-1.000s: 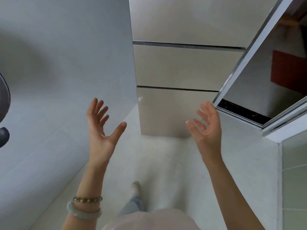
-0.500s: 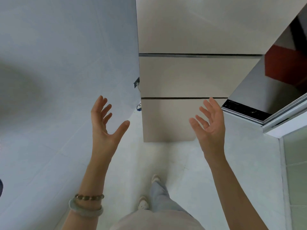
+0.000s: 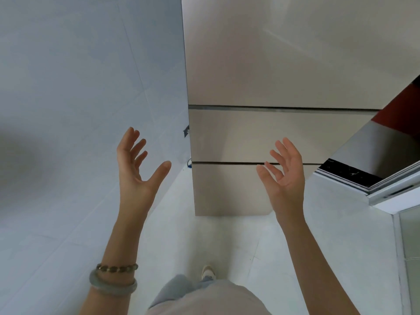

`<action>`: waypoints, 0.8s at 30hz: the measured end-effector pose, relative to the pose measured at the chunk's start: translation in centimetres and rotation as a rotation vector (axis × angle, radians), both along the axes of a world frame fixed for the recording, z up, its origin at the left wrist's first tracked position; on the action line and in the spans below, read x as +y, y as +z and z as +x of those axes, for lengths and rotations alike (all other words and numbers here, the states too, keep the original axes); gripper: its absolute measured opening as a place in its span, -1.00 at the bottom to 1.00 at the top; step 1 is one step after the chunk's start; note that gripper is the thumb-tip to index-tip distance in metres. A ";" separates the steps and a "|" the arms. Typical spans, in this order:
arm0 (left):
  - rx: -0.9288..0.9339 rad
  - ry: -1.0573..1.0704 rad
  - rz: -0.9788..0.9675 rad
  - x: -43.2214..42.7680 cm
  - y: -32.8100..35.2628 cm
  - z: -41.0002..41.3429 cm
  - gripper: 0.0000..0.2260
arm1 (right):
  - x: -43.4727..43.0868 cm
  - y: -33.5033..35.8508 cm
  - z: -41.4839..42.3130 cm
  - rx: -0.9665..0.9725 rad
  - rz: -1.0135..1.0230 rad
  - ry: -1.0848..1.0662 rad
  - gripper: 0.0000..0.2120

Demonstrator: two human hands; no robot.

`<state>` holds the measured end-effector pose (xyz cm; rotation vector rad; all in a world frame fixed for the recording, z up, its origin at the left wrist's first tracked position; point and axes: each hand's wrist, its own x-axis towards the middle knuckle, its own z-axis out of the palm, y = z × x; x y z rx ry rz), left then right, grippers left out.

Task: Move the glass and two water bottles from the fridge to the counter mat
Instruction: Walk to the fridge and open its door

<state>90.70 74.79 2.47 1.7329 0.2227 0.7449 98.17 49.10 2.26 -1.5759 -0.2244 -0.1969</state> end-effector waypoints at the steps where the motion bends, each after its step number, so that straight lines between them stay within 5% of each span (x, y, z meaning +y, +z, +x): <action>1: -0.001 -0.002 -0.003 0.2 0.1 0.6 -0.30 | 0.2 0.1 0.6 0.001 -0.007 0.002 -0.39; 24: -0.085 -0.366 0.027 12.4 1.7 14.2 -0.29 | 10.2 0.8 5.1 -0.060 -0.014 -0.370 -0.35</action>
